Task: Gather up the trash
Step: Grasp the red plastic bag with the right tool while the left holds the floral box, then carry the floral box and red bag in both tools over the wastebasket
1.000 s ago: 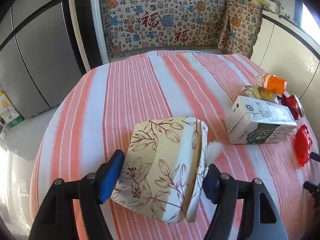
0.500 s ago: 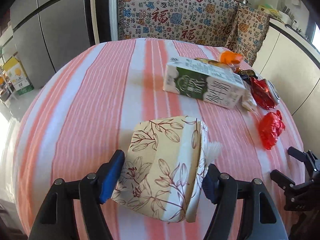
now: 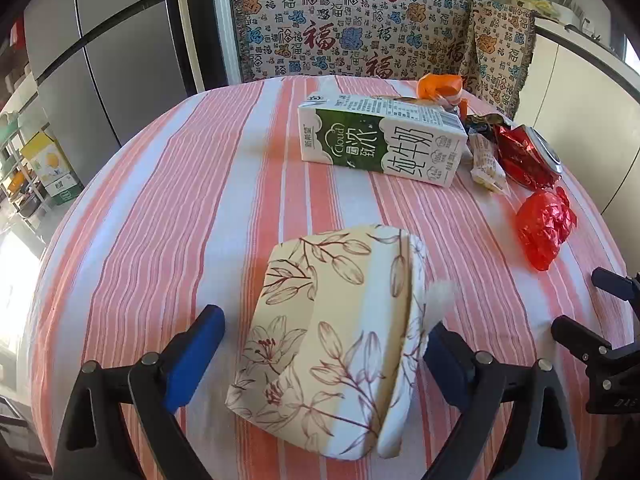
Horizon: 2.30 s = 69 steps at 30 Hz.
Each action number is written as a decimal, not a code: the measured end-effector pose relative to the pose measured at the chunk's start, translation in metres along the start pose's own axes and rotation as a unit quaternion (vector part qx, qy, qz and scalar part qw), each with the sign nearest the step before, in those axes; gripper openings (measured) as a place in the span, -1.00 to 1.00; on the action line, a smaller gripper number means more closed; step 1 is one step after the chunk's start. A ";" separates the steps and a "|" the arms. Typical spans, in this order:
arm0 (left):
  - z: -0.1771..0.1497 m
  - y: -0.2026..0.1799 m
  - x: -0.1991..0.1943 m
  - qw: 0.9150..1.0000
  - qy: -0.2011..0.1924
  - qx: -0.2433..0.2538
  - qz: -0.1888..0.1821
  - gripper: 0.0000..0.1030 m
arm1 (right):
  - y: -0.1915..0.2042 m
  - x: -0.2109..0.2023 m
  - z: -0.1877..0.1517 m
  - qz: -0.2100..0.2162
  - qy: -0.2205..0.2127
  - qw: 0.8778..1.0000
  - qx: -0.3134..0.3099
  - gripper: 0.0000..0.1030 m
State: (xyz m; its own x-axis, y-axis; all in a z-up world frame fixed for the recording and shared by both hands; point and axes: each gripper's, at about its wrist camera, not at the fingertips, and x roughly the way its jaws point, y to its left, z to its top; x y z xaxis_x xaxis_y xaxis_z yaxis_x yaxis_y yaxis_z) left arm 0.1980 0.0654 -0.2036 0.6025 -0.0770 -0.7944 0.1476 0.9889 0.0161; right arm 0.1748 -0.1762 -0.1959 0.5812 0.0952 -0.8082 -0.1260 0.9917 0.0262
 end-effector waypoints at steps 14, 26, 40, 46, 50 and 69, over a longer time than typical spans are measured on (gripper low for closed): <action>-0.002 0.001 -0.002 1.000 -0.001 -0.001 -0.002 0.87 | -0.039 -0.016 0.006 0.088 -0.024 0.985 0.148 0.99; -0.002 0.002 -0.002 1.000 -0.001 -0.001 -0.002 0.87 | 0.027 0.032 0.061 0.044 -0.018 0.999 0.014 0.36; -0.003 0.001 -0.002 1.000 -0.001 -0.001 -0.002 0.87 | 0.005 0.005 0.006 0.059 -0.001 0.996 -0.067 0.97; -0.001 0.002 -0.001 1.000 -0.001 -0.002 0.000 0.89 | 0.007 0.005 0.006 0.045 -0.001 0.997 -0.064 0.99; -0.001 0.002 -0.001 1.000 -0.001 -0.002 0.000 0.89 | 0.006 0.006 0.008 0.044 -0.001 0.997 -0.065 0.99; -0.001 0.002 -0.002 1.000 -0.001 -0.002 0.000 0.89 | 0.007 0.008 0.008 0.044 -0.001 0.997 -0.064 0.99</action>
State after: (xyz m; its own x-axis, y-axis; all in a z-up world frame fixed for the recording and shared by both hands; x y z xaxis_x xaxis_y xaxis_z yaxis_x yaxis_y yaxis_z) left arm 0.1962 0.0672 -0.2031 0.6043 -0.0780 -0.7929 0.1444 0.9894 0.0127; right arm 0.1855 -0.1680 -0.1975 0.5654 0.1818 -0.8046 -0.2780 0.9603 0.0217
